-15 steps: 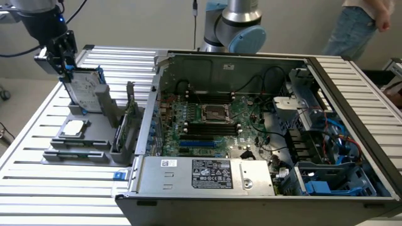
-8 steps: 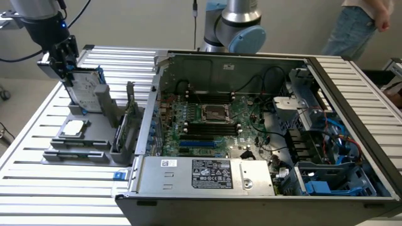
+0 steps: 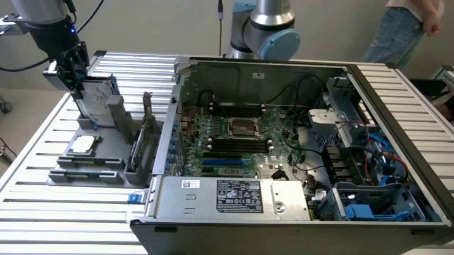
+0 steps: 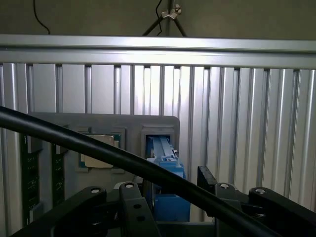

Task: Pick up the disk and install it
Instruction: 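Pick up the disk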

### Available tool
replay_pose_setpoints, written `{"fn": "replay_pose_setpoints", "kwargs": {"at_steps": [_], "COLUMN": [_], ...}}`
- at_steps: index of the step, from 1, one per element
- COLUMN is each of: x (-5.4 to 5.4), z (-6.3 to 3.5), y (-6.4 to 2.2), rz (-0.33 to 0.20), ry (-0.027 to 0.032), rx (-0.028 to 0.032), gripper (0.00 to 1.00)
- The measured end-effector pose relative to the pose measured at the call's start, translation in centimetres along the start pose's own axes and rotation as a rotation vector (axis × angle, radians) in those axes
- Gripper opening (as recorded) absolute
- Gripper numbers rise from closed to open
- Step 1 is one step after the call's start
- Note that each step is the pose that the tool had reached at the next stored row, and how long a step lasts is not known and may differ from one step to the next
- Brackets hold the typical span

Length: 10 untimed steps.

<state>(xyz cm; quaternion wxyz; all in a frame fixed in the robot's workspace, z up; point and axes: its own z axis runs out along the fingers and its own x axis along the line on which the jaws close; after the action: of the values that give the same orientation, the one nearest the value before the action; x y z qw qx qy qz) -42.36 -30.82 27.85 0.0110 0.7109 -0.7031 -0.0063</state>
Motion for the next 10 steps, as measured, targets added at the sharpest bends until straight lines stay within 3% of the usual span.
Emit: {"fn": "replay_pose_setpoints", "kwargs": {"at_steps": [5,10], "x": [0.00,-0.02], "z": [0.01,0.03], "y": [0.00,0.00], "rz": [0.000,0.000], "ry": [0.0024,0.0128], "rx": [0.0001,0.0000], "gripper": [0.54,0.54]}}
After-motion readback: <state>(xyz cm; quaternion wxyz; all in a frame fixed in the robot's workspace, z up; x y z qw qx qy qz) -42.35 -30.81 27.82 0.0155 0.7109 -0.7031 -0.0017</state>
